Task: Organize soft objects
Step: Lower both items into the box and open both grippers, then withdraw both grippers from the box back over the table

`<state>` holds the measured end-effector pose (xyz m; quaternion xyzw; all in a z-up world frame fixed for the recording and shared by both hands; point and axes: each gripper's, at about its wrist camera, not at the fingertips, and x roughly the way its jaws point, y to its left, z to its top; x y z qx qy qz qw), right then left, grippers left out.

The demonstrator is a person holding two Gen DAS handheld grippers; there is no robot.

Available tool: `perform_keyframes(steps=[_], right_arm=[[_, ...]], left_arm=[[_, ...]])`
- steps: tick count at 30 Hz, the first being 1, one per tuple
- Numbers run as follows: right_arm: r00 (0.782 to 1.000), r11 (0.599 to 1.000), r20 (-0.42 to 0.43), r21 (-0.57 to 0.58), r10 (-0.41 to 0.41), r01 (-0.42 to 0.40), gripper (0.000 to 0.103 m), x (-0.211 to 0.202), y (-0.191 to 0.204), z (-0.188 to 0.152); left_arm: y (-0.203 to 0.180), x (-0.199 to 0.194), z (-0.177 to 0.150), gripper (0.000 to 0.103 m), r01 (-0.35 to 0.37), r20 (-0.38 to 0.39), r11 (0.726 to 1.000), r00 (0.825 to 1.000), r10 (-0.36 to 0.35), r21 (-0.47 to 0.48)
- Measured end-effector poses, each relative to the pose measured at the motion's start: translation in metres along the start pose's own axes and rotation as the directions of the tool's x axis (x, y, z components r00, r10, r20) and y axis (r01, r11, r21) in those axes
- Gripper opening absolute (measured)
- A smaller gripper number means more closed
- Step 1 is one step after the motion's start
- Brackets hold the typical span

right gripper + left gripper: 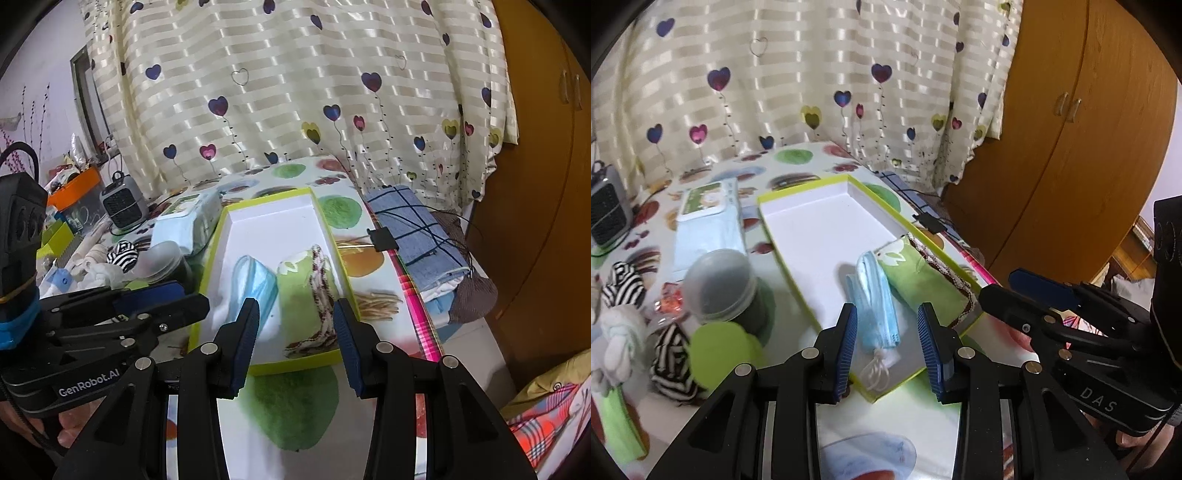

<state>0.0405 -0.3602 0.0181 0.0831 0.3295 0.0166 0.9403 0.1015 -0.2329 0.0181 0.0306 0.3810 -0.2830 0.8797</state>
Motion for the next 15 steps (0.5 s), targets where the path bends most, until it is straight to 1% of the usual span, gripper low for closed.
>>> perform_keyframes(steps=[8,15], right_arm=[[0.999,0.999,0.018,-0.04,0.031,-0.031,0.043,-0.025,0.026,-0.004],[0.997,0.993,0.015,-0.09,0.072,-0.071,0.043,-0.038,0.053,-0.012]], left_arm=[[0.008,-0.044,-0.012,0.033,-0.062,0.053,0.998,0.997,0.064,-0.029],[0.019,-0.076,-0.032,0.033,-0.114,0.076,0.992,0.99,0.118,-0.059]])
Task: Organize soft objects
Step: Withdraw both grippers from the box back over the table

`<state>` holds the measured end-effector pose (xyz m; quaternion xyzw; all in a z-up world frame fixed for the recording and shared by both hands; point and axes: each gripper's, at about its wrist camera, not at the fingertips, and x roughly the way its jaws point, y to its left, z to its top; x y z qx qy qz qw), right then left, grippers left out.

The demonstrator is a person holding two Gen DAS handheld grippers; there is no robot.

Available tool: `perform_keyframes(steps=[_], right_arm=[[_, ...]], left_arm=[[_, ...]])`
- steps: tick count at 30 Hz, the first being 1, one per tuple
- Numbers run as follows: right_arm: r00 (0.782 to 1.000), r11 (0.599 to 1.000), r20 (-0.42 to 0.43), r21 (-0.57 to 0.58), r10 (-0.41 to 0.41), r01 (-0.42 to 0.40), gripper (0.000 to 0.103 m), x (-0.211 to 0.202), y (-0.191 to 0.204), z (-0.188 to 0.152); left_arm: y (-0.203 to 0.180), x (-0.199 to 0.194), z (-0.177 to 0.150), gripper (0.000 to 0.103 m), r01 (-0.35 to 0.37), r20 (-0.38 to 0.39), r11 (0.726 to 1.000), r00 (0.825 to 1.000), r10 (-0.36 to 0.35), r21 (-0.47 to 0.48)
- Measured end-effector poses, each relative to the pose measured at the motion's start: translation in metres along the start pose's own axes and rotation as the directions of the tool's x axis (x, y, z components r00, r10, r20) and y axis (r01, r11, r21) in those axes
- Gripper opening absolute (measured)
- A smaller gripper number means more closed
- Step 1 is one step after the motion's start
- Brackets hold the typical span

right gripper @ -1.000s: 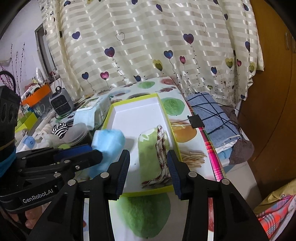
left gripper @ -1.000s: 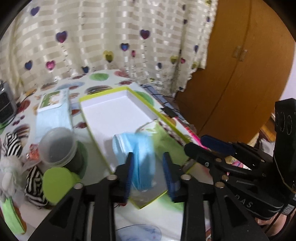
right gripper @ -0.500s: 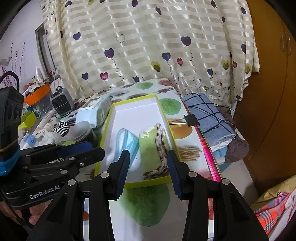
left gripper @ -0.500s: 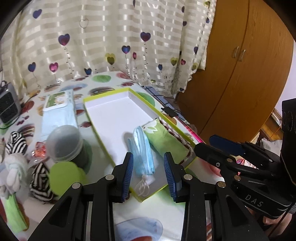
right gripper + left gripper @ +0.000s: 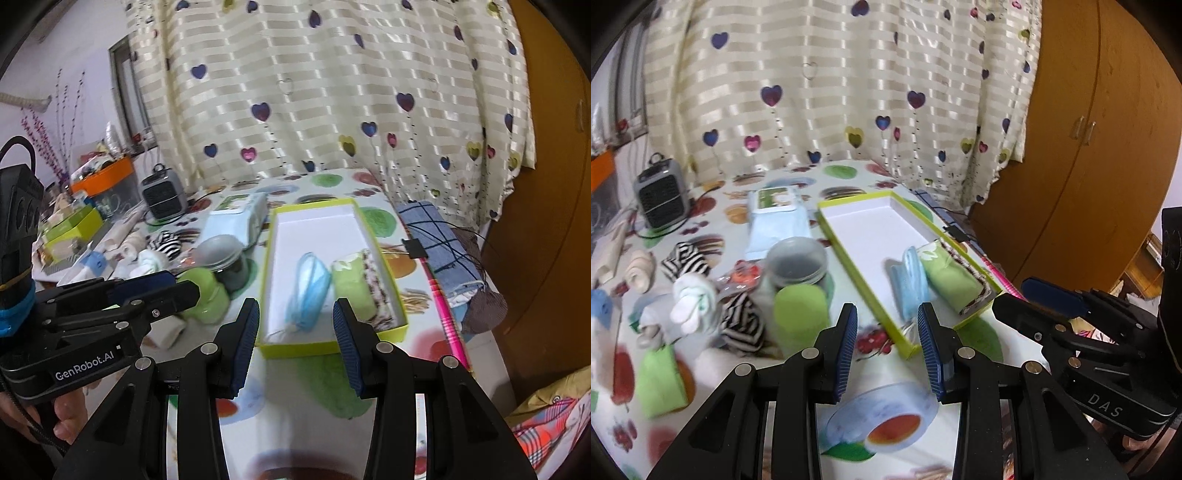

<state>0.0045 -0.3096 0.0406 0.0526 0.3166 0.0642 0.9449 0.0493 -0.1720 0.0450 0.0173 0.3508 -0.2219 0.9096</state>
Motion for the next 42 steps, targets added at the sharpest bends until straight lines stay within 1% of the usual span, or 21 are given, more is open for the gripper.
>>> perform_keyframes(steps=[6,12,20,27,34,42], right_arm=[[0.999,0.998,-0.021,-0.045,0.033,-0.034,0.043,-0.002,0.022,-0.003],[0.997,0.993,-0.024,-0.091,0.071,-0.073,0.043,-0.001,0.046,-0.005],[0.992,0.983,-0.038,-0.138,0.117,-0.121,0.043,0.008,0.074,-0.008],[0.986,0.968,-0.074,-0.191,0.15,-0.161,0.043,0.023,0.099,-0.014],[0.977,0.954,-0.104,-0.218,0.188,-0.207,0.044,0.037,0.115,-0.02],[0.963,0.935,-0.145,-0.244,0.227,-0.258,0.044,0.052,0.13,-0.024]], left_arm=[[0.017,-0.016,-0.012,0.033,-0.036,0.005,0.999,0.999,0.036,-0.03],[0.036,-0.03,-0.021,0.033,-0.077,0.009,0.995,0.997,0.078,-0.065],[0.061,-0.04,-0.034,0.033,-0.107,0.014,0.989,0.994,0.109,-0.106],[0.087,-0.04,-0.049,0.033,-0.135,-0.008,0.979,0.991,0.135,-0.152],[0.11,-0.036,-0.06,0.033,-0.166,-0.037,0.966,0.986,0.162,-0.197],[0.127,-0.031,-0.068,0.033,-0.182,-0.057,0.957,0.983,0.174,-0.226]])
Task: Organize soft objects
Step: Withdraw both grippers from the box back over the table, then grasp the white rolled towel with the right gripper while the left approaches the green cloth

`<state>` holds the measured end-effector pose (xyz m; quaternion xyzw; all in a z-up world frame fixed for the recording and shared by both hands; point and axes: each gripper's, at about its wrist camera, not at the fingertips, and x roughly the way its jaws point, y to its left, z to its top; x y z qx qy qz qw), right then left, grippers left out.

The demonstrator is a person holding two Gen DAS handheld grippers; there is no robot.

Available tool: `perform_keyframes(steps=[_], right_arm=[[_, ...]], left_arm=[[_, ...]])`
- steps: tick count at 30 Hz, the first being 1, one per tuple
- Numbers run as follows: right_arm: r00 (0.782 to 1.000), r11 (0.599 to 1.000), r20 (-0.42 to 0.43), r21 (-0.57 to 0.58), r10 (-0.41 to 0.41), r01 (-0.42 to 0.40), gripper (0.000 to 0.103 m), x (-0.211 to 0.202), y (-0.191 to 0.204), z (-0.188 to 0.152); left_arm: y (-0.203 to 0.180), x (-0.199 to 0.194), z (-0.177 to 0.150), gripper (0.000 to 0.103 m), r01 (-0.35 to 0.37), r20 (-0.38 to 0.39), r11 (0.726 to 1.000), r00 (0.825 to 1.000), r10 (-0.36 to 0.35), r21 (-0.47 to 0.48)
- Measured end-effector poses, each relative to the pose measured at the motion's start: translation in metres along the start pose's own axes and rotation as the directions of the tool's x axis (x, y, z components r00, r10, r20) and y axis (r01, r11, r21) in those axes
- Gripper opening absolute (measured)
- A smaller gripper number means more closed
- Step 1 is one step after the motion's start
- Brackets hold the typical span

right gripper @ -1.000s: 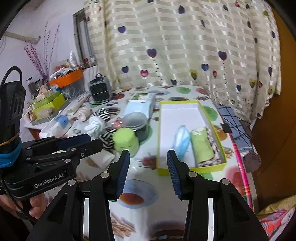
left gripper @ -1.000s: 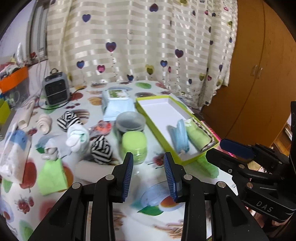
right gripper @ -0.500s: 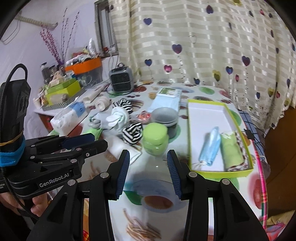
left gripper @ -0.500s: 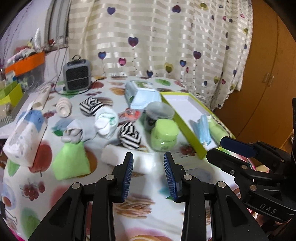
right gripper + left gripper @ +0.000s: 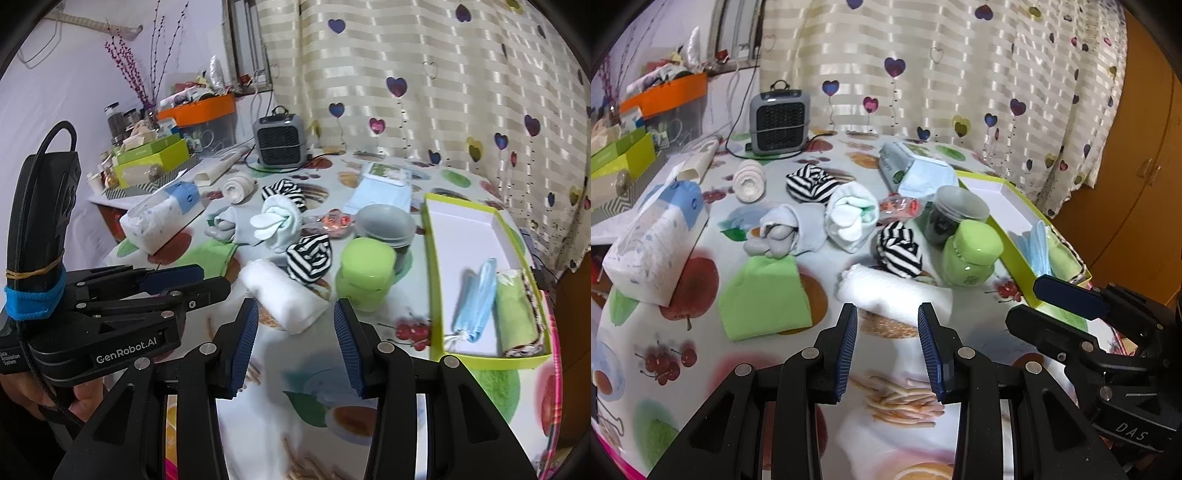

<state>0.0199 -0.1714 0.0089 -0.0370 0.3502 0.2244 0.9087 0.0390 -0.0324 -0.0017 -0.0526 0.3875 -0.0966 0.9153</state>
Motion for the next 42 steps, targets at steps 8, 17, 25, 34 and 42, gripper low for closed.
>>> perform_keyframes(steps=[8,17,25,34,42], right_arm=[[0.999,1.0,-0.027,-0.004,0.023,-0.023,0.045,0.017,0.003,0.002],[0.997,0.999,-0.069,-0.03,0.044,-0.046,0.051,0.041,0.007,0.006],[0.993,0.994,-0.108,-0.092,0.047,-0.057,0.051,0.065,0.017,0.01],[0.989,0.992,-0.143,-0.118,0.031,-0.048,0.051,0.09,0.017,0.013],[0.984,0.987,-0.174,-0.159,-0.038,0.01,0.051,0.105,0.021,0.011]], left_arm=[[0.023,0.008,-0.001,0.033,-0.028,-0.015,0.999,1.0,0.027,-0.031],[0.047,0.017,0.001,0.033,-0.077,-0.033,0.995,0.997,0.075,-0.064],[0.065,0.022,0.001,0.033,-0.121,-0.035,0.989,0.992,0.118,-0.082],[0.085,0.029,0.006,0.042,-0.135,-0.042,0.986,0.99,0.131,-0.102],[0.089,0.037,0.007,0.043,-0.137,-0.054,0.986,0.99,0.132,-0.093]])
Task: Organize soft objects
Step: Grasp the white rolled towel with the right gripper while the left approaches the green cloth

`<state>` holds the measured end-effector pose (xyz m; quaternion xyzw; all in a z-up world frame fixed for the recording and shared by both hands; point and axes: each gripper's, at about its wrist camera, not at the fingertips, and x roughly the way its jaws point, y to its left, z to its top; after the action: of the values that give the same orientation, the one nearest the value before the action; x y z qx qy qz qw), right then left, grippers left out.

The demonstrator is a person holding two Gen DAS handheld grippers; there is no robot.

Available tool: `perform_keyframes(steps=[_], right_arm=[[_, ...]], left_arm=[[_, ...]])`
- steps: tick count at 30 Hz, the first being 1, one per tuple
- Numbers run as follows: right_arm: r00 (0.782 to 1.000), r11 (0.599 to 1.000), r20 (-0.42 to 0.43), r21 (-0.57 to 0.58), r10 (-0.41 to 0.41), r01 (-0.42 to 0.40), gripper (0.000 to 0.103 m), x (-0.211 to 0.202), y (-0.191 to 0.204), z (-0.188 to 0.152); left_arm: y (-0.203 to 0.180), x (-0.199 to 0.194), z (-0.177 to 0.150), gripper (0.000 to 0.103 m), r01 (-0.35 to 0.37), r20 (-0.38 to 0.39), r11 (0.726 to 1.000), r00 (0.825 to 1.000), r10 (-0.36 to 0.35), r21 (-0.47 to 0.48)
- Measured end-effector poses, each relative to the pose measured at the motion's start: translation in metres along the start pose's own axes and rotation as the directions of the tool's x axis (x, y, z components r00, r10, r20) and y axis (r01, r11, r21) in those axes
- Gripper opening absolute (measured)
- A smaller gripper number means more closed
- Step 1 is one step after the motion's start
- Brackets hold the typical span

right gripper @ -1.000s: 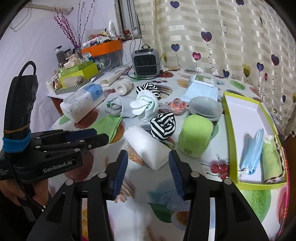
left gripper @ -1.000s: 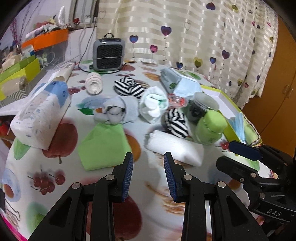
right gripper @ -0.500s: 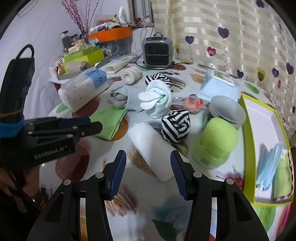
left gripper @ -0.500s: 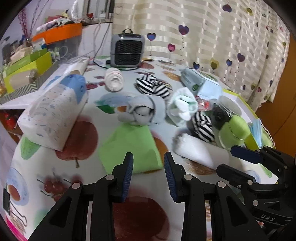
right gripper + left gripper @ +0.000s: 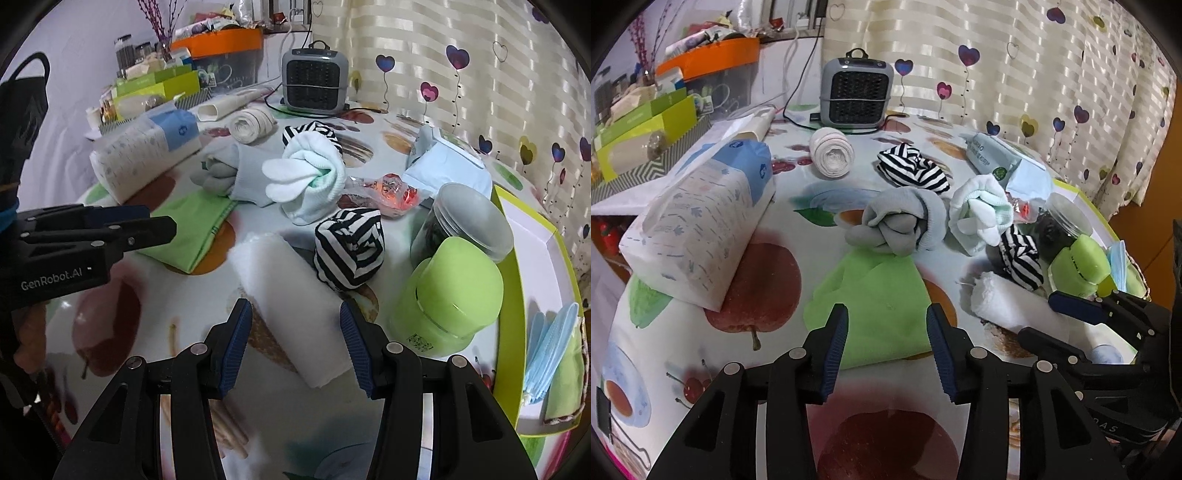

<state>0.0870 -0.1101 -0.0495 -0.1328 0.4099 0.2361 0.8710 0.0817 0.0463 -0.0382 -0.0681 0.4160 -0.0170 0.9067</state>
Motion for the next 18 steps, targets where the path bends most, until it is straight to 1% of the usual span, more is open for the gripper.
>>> perform_keyframes(steps=[5,6,7,8,9,10,12,15,17,18], right_arm=[[1.0,1.0,-0.011,-0.005,-0.02,0.02,0.051,0.003,0.001,0.001],[1.0,1.0,-0.012,-0.003,-0.025,0.025,0.048,0.003,0.0,0.001],[0.999,1.0,-0.013,-0.002,-0.03,0.03,0.042,0.003,0.0,0.001],[1.0,1.0,-0.011,0.001,-0.029,0.029,0.041,0.002,-0.001,0.0],[1.0,1.0,-0.009,0.005,-0.026,0.026,0.036,0.001,-0.002,0.0],[1.0,1.0,-0.006,0.008,-0.025,0.025,0.033,0.0,-0.002,0.0],[1.0,1.0,-0.003,0.016,-0.019,0.019,0.031,-0.002,-0.003,-0.001],[1.0,0.999,0.009,0.032,-0.006,0.006,0.026,-0.007,-0.005,-0.003],[1.0,0.999,0.016,0.041,0.003,-0.004,0.025,-0.009,-0.006,-0.004],[1.0,0.999,0.019,0.043,0.005,-0.006,0.024,-0.01,-0.006,-0.005]], left_arm=[[0.0,0.006,0.001,0.044,-0.029,-0.005,0.999,1.0,0.029,0.024],[0.001,0.009,0.001,0.045,-0.028,-0.015,0.999,0.999,0.028,0.023],[0.003,0.012,0.001,0.045,-0.028,-0.024,0.999,0.999,0.028,0.018],[0.005,0.015,0.0,0.045,-0.031,-0.033,0.999,0.999,0.031,0.014],[0.006,0.018,0.0,0.045,-0.032,-0.043,0.999,0.999,0.033,0.01],[0.006,0.017,-0.001,0.046,-0.036,-0.028,0.999,0.999,0.037,0.02],[0.006,0.018,-0.001,0.048,-0.034,-0.03,0.999,0.999,0.035,0.025],[0.003,0.019,-0.001,0.057,-0.023,-0.03,0.999,0.999,0.024,0.037],[-0.003,0.021,-0.003,0.06,-0.028,-0.024,0.997,0.999,0.03,0.07],[-0.007,0.022,-0.004,0.06,-0.047,-0.022,0.994,0.999,0.049,0.097]])
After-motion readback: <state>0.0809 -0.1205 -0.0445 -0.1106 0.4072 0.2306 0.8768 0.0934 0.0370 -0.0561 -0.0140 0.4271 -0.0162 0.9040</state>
